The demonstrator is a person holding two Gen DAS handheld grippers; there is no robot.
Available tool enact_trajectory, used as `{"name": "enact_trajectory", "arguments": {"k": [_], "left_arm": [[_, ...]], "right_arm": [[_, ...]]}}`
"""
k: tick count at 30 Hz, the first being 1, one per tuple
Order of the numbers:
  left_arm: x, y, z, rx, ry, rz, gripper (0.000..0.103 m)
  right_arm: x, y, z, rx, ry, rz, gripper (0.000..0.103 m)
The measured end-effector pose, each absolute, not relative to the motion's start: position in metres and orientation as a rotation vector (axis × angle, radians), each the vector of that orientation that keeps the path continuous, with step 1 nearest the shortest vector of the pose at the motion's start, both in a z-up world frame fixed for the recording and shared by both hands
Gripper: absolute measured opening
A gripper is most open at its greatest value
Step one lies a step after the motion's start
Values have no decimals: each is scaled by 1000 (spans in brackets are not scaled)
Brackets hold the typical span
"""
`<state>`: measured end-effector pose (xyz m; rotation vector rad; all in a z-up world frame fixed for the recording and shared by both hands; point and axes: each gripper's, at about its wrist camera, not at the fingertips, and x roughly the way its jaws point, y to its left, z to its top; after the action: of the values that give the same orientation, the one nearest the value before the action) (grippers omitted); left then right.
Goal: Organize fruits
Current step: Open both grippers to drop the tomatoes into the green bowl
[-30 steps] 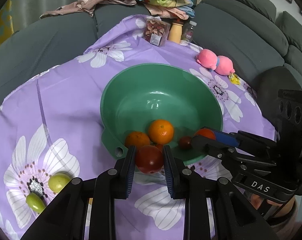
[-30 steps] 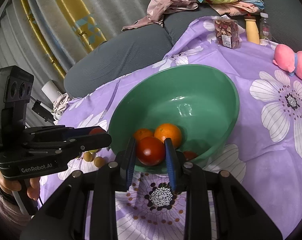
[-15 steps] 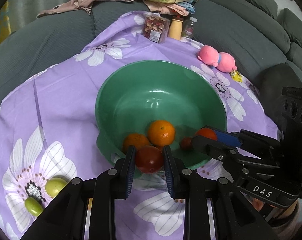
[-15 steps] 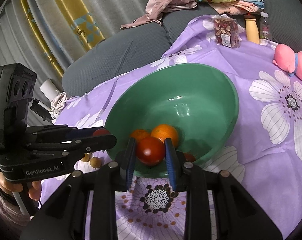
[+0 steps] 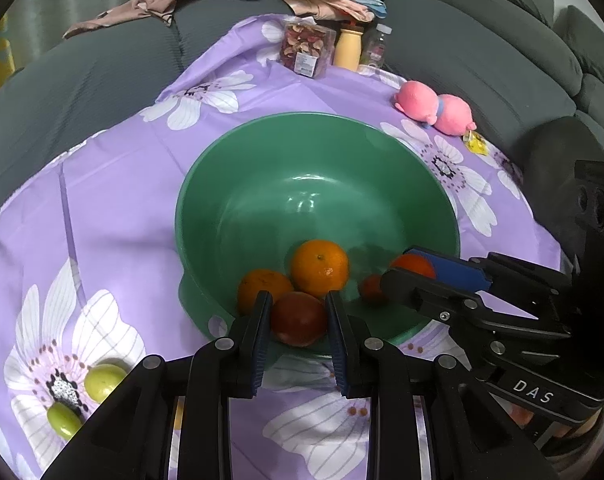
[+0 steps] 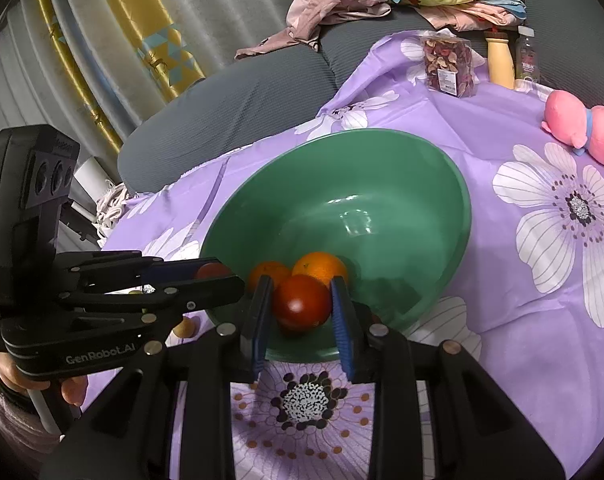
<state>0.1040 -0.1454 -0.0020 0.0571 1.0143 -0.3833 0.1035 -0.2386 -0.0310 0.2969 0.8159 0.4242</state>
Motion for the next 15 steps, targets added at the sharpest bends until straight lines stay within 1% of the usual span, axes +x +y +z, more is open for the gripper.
{"name": "enact_trajectory", "arguments": {"k": [8, 10, 11, 12, 14, 15], "left_arm": [[103, -148, -1, 69, 1001, -357, 27], [102, -147, -1, 72, 996, -345, 27], [102, -146, 0, 74, 994, -341, 32], [101, -146, 0, 74, 992, -341, 37], [98, -145, 4, 78, 977, -337, 53], [97, -145, 5, 83, 973, -331, 56]], "right_arm": [[104, -239, -30, 302, 816, 410, 30], [104, -241, -30, 308, 811, 400, 34], [103, -242, -29, 312, 811, 396, 36], [103, -242, -29, 316, 809, 392, 37], [102, -243, -28, 317, 807, 388, 37], [101, -243, -27, 315, 807, 386, 38]]}}
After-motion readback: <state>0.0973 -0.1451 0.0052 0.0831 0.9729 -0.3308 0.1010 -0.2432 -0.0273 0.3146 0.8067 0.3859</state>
